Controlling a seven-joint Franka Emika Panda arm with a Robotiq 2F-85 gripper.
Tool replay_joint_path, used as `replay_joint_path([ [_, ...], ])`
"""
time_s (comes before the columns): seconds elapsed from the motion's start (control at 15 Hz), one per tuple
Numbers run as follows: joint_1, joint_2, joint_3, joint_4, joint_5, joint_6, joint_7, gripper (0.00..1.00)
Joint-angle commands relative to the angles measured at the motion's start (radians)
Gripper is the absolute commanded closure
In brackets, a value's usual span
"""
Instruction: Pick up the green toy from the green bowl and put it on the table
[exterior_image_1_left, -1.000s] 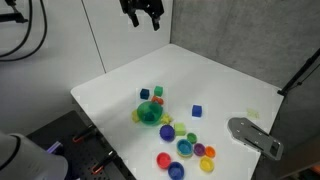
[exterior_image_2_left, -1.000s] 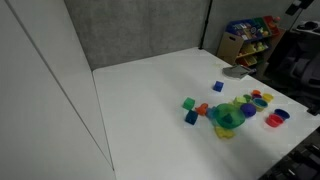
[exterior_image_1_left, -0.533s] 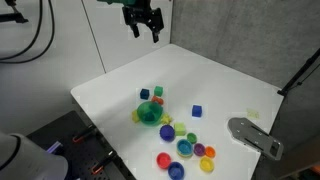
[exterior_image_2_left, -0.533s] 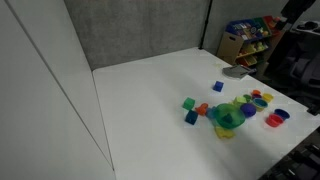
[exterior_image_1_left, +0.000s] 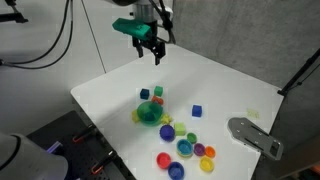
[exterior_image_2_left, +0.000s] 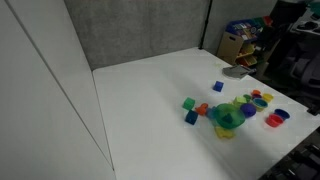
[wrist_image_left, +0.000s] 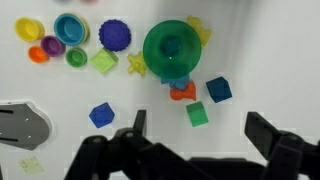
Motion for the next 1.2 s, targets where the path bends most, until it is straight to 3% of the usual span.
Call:
replay_joint_path([
  [0.0,-0.006,0.064,-0.008,-0.044,0.048,0.125,-0.060,0.00],
  [0.6,-0.040,0.289,-0.001,-0.116,0.095,0.317,-0.080,0.00],
  [1.13,-0.069,0.533,0.032,-0.085,0.087,0.424,-0.075,0.00],
])
